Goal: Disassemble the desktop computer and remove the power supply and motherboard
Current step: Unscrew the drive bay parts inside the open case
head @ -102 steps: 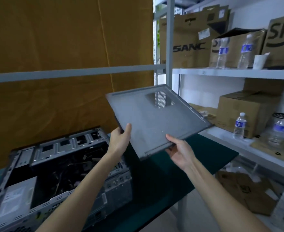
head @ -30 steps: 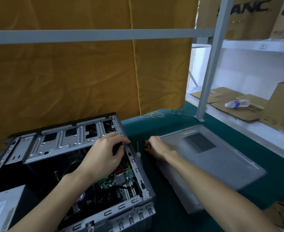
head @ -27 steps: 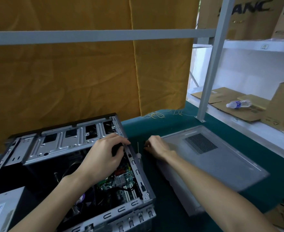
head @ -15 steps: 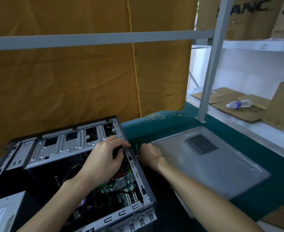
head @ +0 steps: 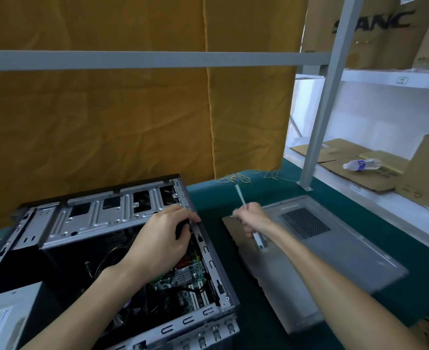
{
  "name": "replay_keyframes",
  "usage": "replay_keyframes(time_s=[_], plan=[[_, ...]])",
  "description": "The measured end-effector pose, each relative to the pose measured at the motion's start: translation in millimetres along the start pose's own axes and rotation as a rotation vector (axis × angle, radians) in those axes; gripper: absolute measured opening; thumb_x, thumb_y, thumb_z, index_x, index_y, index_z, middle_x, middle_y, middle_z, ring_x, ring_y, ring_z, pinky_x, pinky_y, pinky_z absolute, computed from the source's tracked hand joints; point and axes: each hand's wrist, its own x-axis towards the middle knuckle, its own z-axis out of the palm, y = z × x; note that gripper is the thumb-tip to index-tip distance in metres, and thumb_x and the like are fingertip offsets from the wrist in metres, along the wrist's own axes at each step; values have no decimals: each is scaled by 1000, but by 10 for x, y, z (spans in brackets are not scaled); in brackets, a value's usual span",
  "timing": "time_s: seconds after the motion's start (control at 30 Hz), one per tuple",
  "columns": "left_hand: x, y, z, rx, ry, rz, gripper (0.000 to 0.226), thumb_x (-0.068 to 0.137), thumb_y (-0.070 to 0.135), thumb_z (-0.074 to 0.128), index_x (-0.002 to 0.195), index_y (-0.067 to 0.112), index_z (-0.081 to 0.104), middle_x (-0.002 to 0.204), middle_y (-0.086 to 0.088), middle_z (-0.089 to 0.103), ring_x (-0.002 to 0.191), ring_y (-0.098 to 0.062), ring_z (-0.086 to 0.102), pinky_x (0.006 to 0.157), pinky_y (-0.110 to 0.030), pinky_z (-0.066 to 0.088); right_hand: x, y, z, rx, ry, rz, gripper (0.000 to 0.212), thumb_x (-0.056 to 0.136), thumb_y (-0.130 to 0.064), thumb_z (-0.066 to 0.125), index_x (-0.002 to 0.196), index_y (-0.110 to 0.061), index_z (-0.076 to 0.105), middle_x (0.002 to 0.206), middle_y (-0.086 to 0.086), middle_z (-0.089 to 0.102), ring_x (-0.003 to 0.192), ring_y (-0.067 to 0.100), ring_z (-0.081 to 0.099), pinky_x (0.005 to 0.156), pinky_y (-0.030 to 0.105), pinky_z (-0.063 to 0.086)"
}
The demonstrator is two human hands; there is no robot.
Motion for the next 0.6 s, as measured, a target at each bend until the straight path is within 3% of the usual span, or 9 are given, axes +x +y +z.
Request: replay_keyframes(time_s=[0.07,0.17,0.33,0.53,0.6], plan=[[-1,-4,-2,-6,3,-3,29,98,8,55,113,26,72,113,16,64,106,-1,60,91,-25,52,-5,14,65,-417,-77,-168,6,89,-10,64,85,-14,66,80,-1,64,64,17,61,50,25,44],[-3,0,0,2,16,1,29,97,8,55,112,26,72,112,16,64,104,-2,60,89,-27,53,13,-10,166,-715,-128,-265,10,84,-14,74,77,-17,68,83,5,70,80,27,69,70,42,58],[22,3,-19,19,8,18,27,98,8,55,111,25,73,110,15,64,100,-2,61,86,-27,53,110,-63,248,-791,-109,-267,16,84,-21,79,95,-10,74,96,12,72,88,31,70,82,46,58],[63,-29,-27,21,5,11,27,98,8,55,107,26,74,106,18,64,93,0,61,80,-16,49,326,-21,278,-753,-37,-265,3,86,-15,74,89,-14,76,92,8,74,87,29,70,82,45,59],[65,-42,-23,9,8,11,28,97,8,55,106,26,74,105,18,64,96,0,61,83,-19,50,412,-41,300,-738,-16,-257,7,87,-11,70,90,-14,76,91,8,73,86,30,70,83,45,59]])
